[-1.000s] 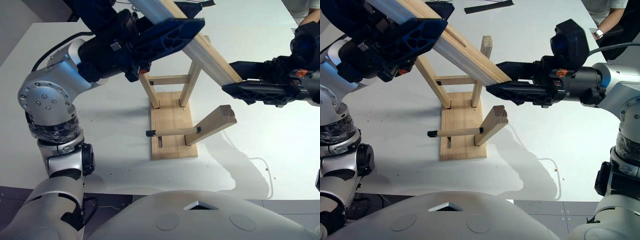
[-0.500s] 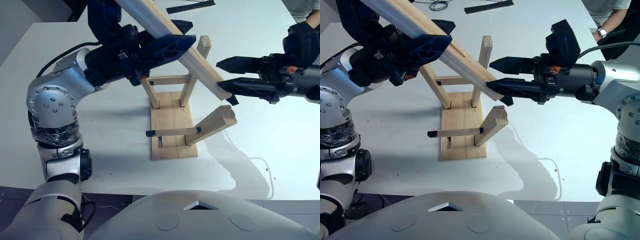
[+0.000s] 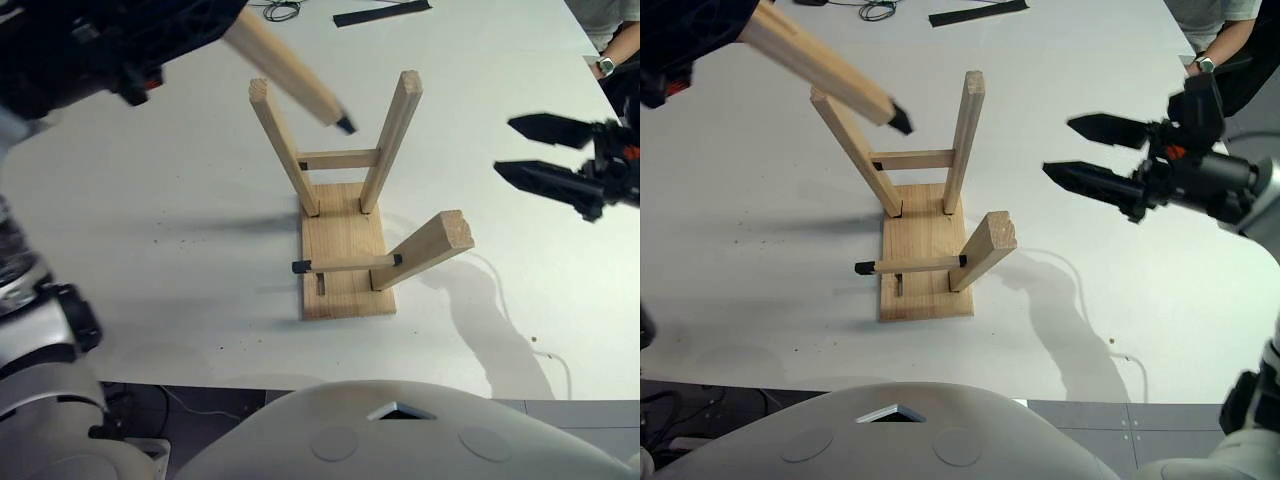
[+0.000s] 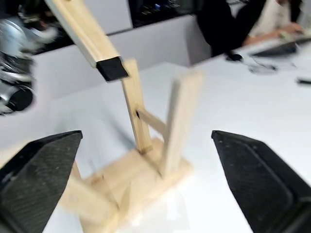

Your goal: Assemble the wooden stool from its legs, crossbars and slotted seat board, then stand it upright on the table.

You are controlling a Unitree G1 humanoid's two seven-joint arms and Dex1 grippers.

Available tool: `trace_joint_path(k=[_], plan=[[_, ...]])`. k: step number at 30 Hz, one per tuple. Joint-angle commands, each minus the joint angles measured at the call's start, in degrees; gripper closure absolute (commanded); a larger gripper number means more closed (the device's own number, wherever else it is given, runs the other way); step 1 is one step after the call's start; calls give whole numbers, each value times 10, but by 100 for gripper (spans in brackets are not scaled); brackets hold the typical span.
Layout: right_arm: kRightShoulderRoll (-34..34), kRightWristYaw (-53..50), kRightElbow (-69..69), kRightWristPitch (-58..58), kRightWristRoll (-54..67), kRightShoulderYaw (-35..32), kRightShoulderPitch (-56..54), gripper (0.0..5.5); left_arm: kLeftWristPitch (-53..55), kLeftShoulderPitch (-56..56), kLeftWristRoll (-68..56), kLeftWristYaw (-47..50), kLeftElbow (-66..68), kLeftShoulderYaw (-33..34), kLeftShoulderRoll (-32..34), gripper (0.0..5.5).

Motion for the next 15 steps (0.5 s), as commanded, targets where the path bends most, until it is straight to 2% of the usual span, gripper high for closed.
trace_joint_path(k=[1, 5, 9, 15], plan=[[-8, 35, -54, -10, -30, -69, 124, 65, 7, 89, 29, -96, -41, 39, 76, 345], [-10, 54, -62, -31, -64, -91, 184, 65, -36, 206, 76, -124, -103, 81, 59, 345], [-15, 67, -69, -50, -90, -80, 205, 65, -110, 320, 147, -156, -131, 75, 25, 345], [-29, 95, -83, -78, -125, -53, 226, 65, -137, 425, 145, -149, -168, 78, -39, 345]])
